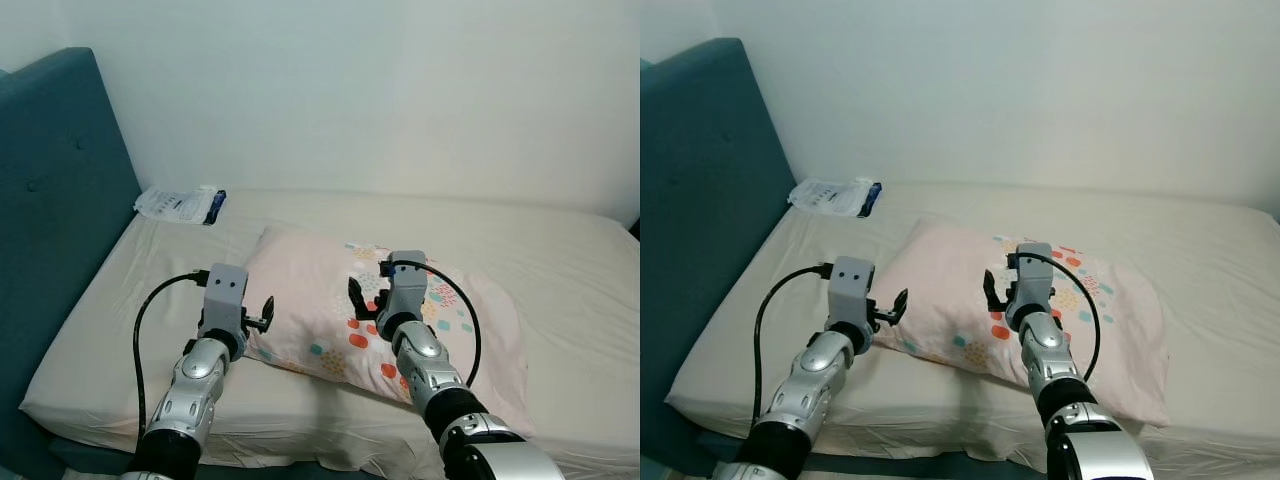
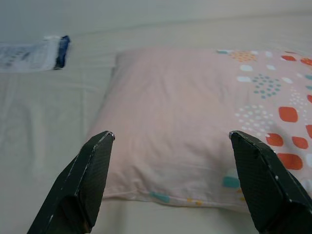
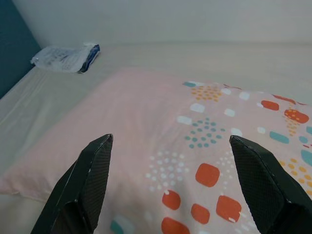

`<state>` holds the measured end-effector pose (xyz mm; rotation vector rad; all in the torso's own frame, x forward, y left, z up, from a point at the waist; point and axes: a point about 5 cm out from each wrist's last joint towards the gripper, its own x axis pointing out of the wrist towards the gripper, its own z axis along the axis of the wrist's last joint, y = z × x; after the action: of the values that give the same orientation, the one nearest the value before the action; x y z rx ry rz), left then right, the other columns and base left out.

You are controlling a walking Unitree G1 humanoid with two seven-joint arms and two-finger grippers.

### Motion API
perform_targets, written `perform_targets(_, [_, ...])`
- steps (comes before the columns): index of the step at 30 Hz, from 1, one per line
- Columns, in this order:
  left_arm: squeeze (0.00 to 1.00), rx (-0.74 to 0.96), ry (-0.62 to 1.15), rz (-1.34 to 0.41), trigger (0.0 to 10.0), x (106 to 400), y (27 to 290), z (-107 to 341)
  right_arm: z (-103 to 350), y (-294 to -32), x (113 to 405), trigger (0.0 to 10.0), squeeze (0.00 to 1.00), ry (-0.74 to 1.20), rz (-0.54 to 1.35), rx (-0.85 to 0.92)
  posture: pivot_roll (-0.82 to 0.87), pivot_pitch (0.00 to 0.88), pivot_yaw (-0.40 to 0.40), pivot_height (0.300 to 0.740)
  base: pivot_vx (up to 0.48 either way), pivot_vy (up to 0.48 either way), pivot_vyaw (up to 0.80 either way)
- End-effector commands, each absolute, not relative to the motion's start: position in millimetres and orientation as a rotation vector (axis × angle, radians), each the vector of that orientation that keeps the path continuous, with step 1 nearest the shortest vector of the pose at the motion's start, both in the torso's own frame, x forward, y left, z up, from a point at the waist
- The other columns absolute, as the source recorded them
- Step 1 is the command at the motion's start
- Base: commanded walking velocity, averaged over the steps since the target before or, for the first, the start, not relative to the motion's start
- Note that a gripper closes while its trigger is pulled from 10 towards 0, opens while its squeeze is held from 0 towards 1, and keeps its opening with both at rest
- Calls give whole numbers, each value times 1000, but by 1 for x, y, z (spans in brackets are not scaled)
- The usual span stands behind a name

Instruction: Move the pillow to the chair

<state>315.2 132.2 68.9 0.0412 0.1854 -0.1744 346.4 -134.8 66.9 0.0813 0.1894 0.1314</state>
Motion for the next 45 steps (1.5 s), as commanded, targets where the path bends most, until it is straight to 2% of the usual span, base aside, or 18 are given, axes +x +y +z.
perform_targets(1, [0,57,194,-181,10000,317,131,69,66,-136,345,10000,0,192,123,84,28,0,-25,740,0,0,0])
perform_targets(15, [0,36,209,-141,10000,317,131,66,66,-139,345,10000,0,201,143,49,15,0,-56,740,0,0,0])
perform_targets(21, [0,49,223,-132,10000,316,129,63,65,-140,345,10000,0,206,150,42,16,0,-59,740,0,-480,0])
perform_targets(26, [0,50,238,-182,10000,314,122,60,64,-140,345,10000,0,206,150,36,12,0,-55,740,0,0,0])
perform_targets(40, [0,54,228,-150,10000,317,124,63,66,-143,346,10000,0,206,139,31,9,0,-61,740,0,0,0])
perform_targets(45, [0,50,234,-139,10000,317,125,62,67,-145,346,10000,0,207,137,42,7,0,-61,726,0,0,0])
